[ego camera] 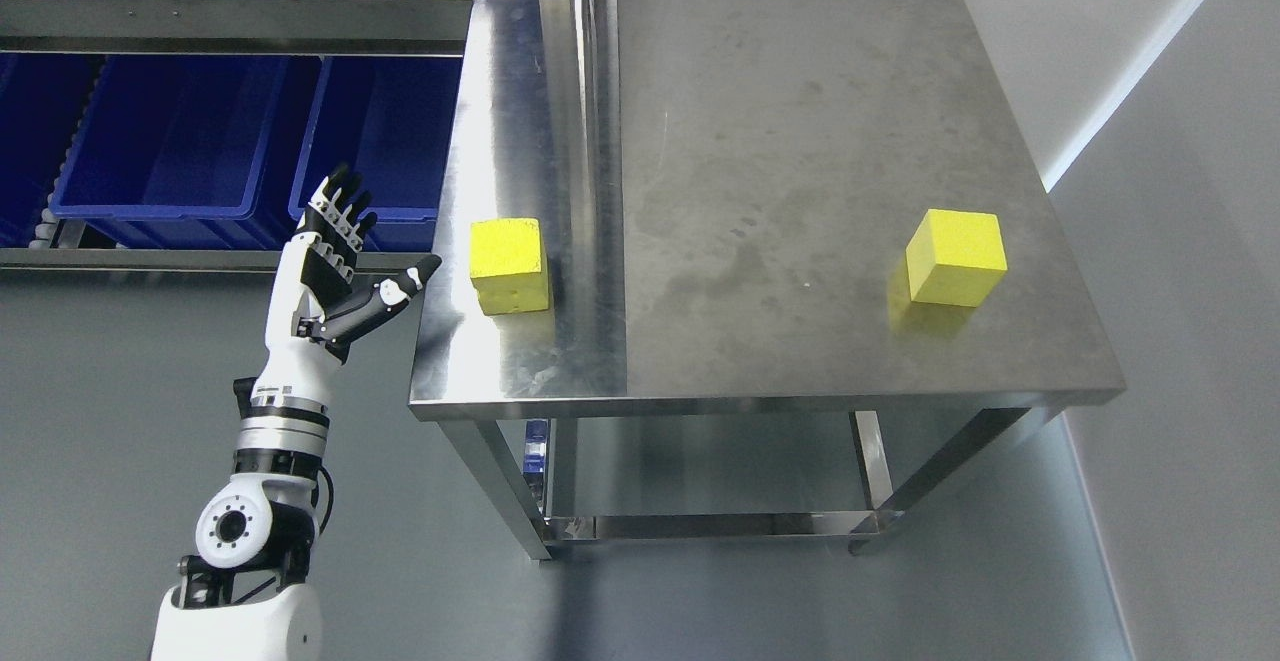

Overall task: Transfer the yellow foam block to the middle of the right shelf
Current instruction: 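Reach the left hand toward the nearer yellow foam cube on the table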

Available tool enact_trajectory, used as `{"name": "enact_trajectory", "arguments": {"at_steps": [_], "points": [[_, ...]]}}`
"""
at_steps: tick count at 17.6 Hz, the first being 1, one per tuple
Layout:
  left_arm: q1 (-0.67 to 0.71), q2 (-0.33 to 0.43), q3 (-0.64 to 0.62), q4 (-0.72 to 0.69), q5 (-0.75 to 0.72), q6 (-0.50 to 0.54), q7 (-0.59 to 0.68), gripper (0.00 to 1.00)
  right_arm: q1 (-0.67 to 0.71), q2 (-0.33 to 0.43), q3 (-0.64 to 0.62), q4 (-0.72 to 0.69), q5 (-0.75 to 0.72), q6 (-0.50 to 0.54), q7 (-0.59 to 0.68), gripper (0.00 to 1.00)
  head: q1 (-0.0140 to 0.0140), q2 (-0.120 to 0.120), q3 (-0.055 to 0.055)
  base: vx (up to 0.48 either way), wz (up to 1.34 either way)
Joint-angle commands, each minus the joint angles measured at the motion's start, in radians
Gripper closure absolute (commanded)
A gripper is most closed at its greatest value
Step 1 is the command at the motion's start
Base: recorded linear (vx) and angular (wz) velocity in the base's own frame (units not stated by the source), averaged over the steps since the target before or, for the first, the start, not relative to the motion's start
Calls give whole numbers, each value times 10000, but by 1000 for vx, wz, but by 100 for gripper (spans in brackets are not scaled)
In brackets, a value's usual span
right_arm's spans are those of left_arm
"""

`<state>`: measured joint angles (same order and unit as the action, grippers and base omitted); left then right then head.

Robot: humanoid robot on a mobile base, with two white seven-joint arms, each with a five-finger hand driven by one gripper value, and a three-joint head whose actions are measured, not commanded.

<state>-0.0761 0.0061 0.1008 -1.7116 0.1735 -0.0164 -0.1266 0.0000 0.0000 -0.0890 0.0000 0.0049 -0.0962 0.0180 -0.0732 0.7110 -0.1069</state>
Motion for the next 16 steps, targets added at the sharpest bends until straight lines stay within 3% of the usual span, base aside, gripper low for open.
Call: {"name": "enact_trajectory", "arguments": {"at_steps": [1,6,11,16], "points": [[-204,113,172,-65,14,-4,8,0,-31,-175,0,-175,-49,-5,4,0,0,0,0,0,0],[-543,122,526,-80,29,-477,-296,0,-15,-175,0,-175,-49,-5,4,0,0,0,0,0,0],[-420,489,526,-80,29,-1598,-3819,0,-15,-175,0,-175,-49,-5,4,0,0,0,0,0,0],[-374,1441,496,73,14,-1600,-4517,0,-15,-175,0,-175,-49,-5,4,0,0,0,0,0,0]]}}
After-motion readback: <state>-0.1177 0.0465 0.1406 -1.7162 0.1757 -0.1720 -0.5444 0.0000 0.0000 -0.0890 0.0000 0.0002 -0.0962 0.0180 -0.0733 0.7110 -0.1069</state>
